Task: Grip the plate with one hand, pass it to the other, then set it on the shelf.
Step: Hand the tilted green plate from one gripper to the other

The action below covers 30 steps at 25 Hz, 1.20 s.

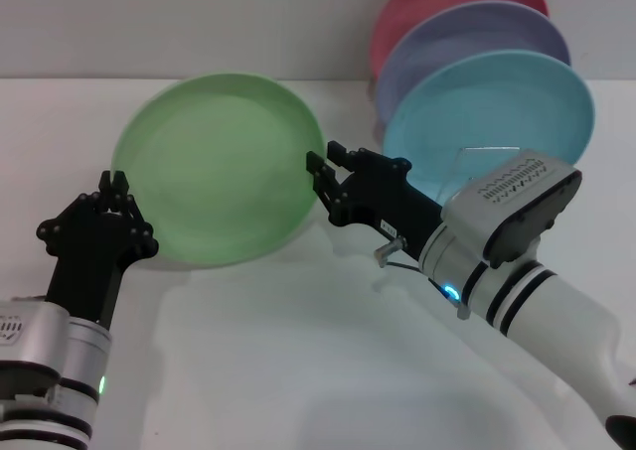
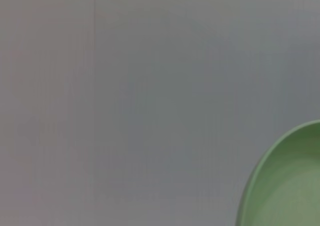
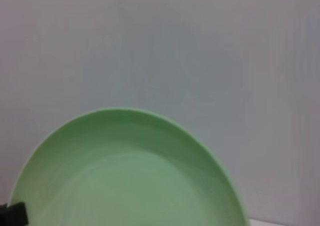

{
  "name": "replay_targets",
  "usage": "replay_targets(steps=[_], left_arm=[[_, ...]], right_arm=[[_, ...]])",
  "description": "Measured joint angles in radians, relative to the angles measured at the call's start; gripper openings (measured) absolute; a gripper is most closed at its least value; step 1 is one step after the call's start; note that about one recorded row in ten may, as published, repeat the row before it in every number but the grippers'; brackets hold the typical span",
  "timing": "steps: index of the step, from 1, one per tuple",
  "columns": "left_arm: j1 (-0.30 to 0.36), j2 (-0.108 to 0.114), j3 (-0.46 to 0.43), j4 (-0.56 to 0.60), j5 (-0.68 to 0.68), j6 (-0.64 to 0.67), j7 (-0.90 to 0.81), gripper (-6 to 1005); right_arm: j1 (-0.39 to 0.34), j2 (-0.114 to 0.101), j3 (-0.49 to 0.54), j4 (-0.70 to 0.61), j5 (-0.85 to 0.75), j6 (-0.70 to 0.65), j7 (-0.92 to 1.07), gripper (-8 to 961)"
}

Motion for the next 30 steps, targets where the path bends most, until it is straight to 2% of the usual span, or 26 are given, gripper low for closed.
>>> replay_targets(steps=[18,30], left_arm=[[0.02,0.0,0.075,0.104,-0.122,0.069,0.227,40],[0.03,0.0,0.103,0.118,-0.138,0.09,0.247,42]], right_arm=[[0.01,-0.007,0.013,-0.04,-0.079,-0.003,0.018,253],[0.025,-0.008,0.015,-0.055,-0.083,-0.006,0.022,253]])
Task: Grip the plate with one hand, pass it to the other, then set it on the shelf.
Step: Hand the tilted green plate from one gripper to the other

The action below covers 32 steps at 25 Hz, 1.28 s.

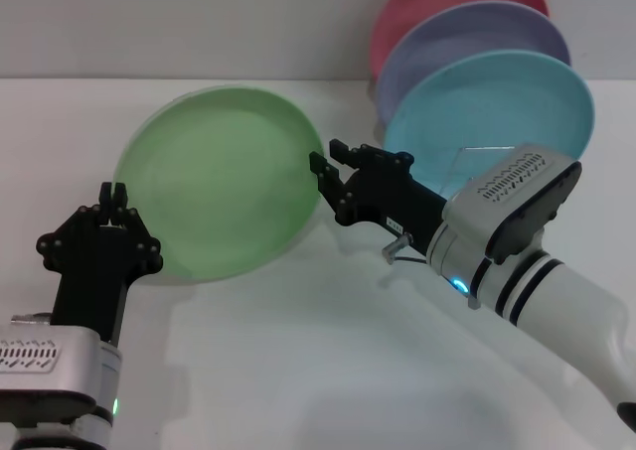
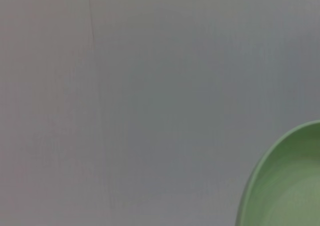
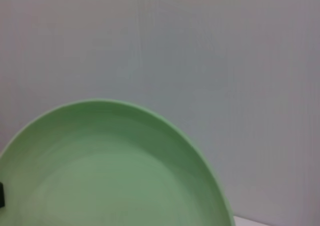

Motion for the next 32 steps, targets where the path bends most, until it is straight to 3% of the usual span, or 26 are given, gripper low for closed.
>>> replay_targets(steps=[11,18,32], left_arm=[[-0.001,0.0,0.014,0.002,0.0,0.009,0.002,43],[-0.001,0.0,0.02,0.003,0.001,0.009,0.002,44],[-0.001,0.0,0.023,0.007,0.006,0.009,0.003,46]], right_arm=[[0.001,0.0,0.0,-0.002,0.0,0.0,-0.002,245],[0.001,0.0,0.002,-0.005,0.0,0.0,-0.001,131],[0.0,0.0,-0.002,-0.002,0.0,0.005,0.0,86]])
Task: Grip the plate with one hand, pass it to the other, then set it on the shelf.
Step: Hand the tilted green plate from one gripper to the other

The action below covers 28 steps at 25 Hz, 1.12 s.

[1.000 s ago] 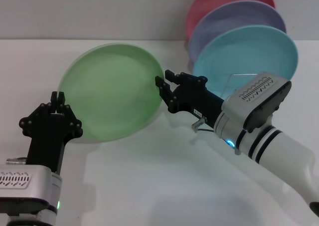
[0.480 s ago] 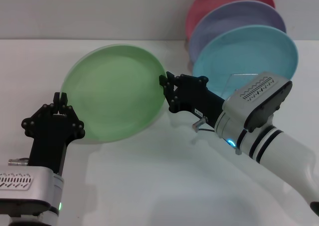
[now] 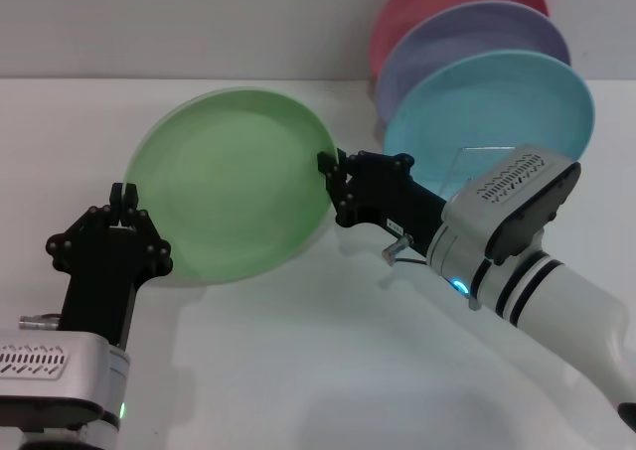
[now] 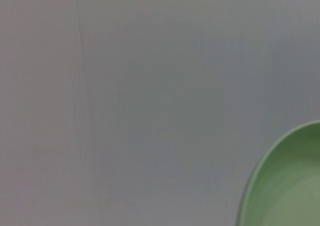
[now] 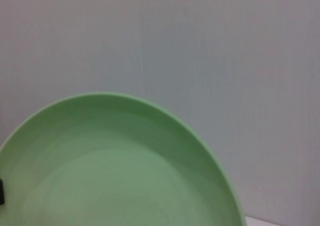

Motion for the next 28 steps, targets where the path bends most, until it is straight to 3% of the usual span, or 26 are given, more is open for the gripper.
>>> replay_targets(steps=[28], left_arm=[[-0.008,0.0,0.001,-0.004,0.003,-0.004,-0.01,50]], right_arm=[[0.0,0.003,0.003,0.001,0.003,-0.003,0.0,43]])
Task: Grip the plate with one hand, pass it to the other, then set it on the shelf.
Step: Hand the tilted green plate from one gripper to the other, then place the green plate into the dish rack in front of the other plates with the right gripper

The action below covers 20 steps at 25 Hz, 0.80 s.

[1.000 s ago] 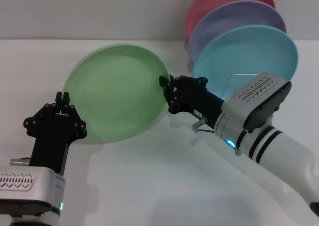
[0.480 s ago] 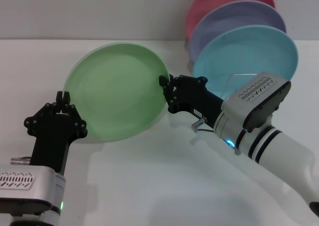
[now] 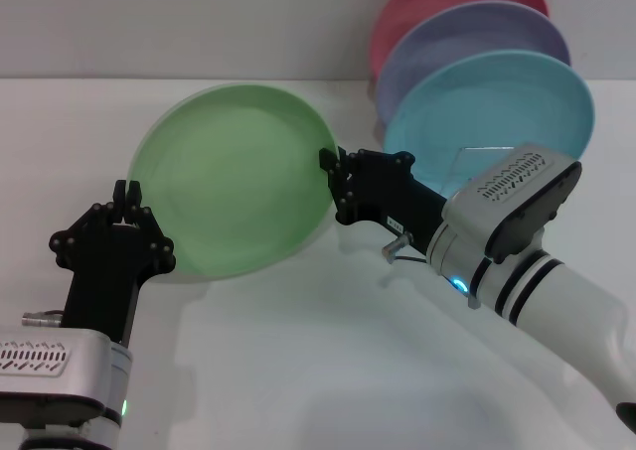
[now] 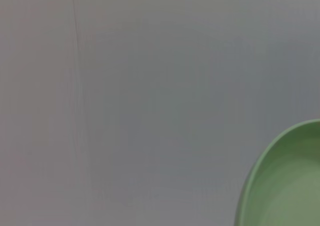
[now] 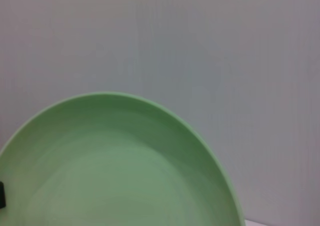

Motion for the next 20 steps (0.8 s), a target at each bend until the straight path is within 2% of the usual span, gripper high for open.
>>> replay_targets(steps=[7,11,15,20], left_arm=[[0.0,0.0,0.001,0.001,0.009,-0.001,-0.014,51],[0.005,0.006,-0.006,-0.001,0.018,0.002,-0.106,52],[0.018,0.01,-0.007,-0.003,0.04,0.028,-0.171,115],[0.058,0.016,-0.008,-0.012,0.138,0.095,-0.28,193]], right_arm=[[-0.001,0.0,0.001,-0.001,0.003,-0.001,-0.001,25],[-0.003,0.001,0.012,0.0,0.003,-0.002,-0.003,26],[-0.004,0.001,0.019,-0.001,0.002,-0.002,-0.003,27],[-0.006,0.002,0.025,0.001,-0.001,0.001,-0.003,25]])
